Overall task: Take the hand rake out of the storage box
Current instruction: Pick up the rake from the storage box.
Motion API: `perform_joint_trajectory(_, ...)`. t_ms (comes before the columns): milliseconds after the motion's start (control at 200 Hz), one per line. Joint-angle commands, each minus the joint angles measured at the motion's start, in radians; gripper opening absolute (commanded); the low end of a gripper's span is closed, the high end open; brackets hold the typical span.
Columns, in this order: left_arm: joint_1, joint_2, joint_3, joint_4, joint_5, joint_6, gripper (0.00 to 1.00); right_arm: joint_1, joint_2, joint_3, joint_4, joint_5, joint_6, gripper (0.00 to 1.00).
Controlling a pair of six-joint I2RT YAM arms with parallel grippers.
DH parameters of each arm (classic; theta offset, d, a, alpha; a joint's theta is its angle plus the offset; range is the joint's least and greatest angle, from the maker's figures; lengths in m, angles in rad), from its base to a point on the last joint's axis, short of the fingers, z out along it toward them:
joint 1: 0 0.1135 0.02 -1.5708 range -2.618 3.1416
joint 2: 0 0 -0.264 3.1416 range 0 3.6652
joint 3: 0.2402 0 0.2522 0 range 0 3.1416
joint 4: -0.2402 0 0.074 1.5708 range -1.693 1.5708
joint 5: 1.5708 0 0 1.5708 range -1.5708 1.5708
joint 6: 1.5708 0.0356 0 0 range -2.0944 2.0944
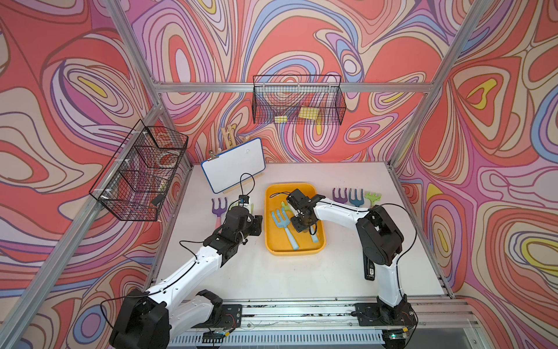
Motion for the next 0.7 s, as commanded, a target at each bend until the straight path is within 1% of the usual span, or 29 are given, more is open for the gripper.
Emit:
perform_joint_trajectory(0, -0.002, -0.027, 0.004, 0.009, 0.013, 0.008, 0.5, 0.004, 0.045, 0.026, 0.005, 0.001, 0.0, 0.42)
perform_joint_trajectory(175, -0.002, -0.021, 0.008, 0.007, 0.016, 0.008, 0.5, 0.004, 0.047, 0.024, 0.014, 0.001, 0.006, 0.37)
perform_joint_trajectory(330, -0.002, -0.017, 0.007, 0.011, 0.02, 0.006, 0.5, 0.004, 0.02, 0.008, 0.028, 0.001, 0.01, 0.29)
perform_joint_trajectory(696, -0.002, 0.026, 0.021, 0.015, 0.065, -0.009, 0.49, 0.004, -0.103, -0.062, 0.088, 0.037, 0.015, 0.24)
